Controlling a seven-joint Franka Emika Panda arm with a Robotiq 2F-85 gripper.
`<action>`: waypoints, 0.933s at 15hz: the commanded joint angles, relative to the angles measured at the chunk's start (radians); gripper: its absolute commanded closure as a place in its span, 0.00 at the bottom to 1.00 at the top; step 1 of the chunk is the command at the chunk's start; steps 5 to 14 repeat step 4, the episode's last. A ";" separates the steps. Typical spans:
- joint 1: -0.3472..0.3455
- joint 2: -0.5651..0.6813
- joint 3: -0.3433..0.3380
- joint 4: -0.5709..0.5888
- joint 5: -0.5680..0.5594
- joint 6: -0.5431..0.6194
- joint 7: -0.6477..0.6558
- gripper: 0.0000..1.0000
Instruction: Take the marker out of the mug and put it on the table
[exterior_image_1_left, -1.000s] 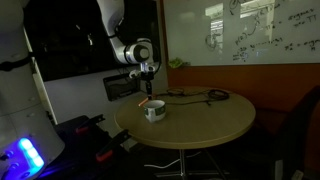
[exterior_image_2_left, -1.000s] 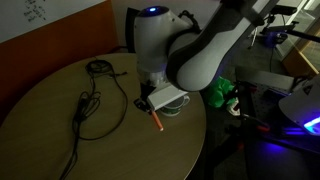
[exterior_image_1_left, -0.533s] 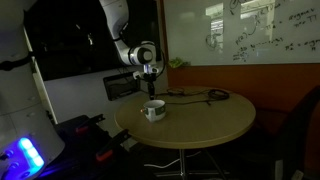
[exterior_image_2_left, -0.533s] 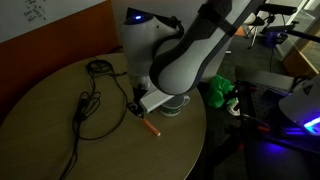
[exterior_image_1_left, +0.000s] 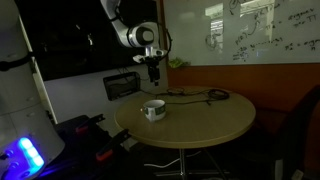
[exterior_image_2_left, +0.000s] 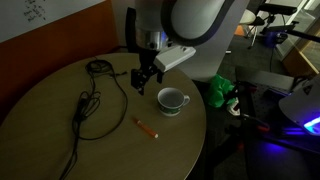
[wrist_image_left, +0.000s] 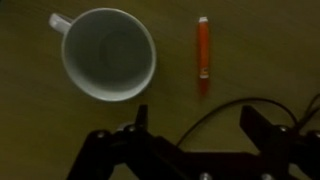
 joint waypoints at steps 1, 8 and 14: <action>-0.034 -0.159 0.010 -0.110 0.012 -0.103 -0.103 0.00; -0.047 -0.261 0.004 -0.166 -0.010 -0.160 -0.103 0.00; -0.047 -0.261 0.004 -0.166 -0.010 -0.160 -0.103 0.00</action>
